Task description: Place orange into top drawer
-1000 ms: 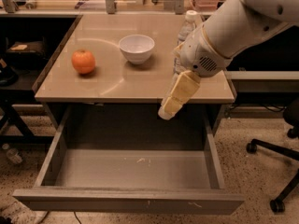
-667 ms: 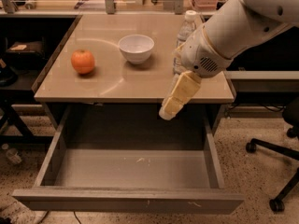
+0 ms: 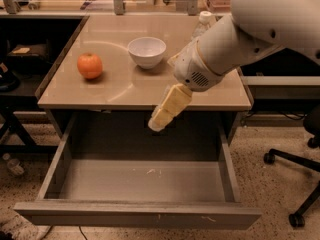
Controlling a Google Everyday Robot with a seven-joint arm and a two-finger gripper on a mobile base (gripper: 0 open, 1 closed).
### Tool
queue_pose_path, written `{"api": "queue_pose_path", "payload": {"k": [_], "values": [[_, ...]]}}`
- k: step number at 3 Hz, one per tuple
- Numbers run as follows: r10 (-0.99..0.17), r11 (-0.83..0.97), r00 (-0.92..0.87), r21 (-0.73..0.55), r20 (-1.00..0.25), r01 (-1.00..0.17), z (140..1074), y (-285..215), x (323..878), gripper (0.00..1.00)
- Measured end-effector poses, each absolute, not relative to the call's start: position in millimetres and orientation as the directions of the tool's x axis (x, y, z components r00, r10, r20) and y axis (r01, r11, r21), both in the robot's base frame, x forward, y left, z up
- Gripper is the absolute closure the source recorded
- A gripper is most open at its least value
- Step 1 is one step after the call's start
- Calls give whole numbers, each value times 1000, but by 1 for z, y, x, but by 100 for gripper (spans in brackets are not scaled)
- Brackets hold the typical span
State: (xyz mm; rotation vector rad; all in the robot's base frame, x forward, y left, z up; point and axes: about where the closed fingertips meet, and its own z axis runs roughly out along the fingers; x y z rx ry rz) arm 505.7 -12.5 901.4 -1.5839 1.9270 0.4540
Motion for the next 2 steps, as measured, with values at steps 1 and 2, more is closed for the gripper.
{"api": "queue_pose_path", "payload": {"k": [1,2], "values": [[-739,234,-109,-101,-665,-967,896,7,516,0],[-732,228,-104,-99,-673,-969,893,13,515,0]]}}
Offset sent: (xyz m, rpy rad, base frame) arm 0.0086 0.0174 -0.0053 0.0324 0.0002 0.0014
